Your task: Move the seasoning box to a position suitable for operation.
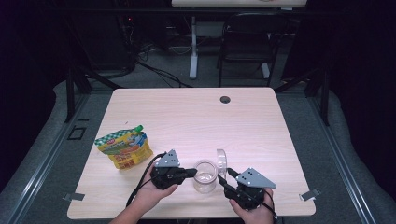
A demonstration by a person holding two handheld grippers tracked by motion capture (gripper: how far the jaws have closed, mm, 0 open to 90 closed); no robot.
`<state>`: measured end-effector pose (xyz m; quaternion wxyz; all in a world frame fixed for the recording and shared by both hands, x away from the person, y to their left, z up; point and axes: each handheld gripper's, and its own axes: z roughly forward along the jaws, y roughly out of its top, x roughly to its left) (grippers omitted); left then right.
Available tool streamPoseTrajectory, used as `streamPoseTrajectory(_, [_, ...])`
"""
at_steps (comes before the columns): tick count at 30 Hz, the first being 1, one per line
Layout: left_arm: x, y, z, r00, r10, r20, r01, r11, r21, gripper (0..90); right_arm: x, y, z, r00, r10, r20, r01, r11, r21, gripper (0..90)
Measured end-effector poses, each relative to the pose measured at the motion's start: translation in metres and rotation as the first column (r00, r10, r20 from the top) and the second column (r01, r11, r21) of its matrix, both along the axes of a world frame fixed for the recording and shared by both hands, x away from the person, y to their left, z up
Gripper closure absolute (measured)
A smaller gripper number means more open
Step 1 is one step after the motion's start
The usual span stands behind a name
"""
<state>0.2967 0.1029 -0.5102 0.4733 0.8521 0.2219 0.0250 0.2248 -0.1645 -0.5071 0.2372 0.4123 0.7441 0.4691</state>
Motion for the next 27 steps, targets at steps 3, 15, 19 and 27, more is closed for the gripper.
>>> streamPoseTrajectory(3, [0.000,0.000,0.000,1.0000,-0.001,-0.001,0.001,1.0000,0.001,90.0,0.001,-0.002,0.000,0.9999,-0.010,-0.005,0.010,1.000,0.006,59.4])
streamPoseTrajectory(15, [0.000,0.001,-0.001,1.0000,0.003,-0.008,-0.003,0.9999,-0.012,90.0,0.002,-0.002,-0.004,0.9997,0.000,-0.023,0.000,1.000,-0.009,58.2])
streamPoseTrajectory(19, [0.000,0.000,-0.001,1.0000,0.004,-0.004,-0.005,0.9999,-0.011,90.0,0.007,-0.003,-0.017,0.9979,0.008,-0.065,-0.011,0.999,-0.049,58.1])
streamPoseTrajectory(27, [0.002,0.004,0.000,0.9999,0.017,0.001,-0.017,0.9996,-0.021,86.5,0.017,-0.006,-0.032,0.9931,-0.002,-0.118,-0.004,0.999,-0.051,58.5])
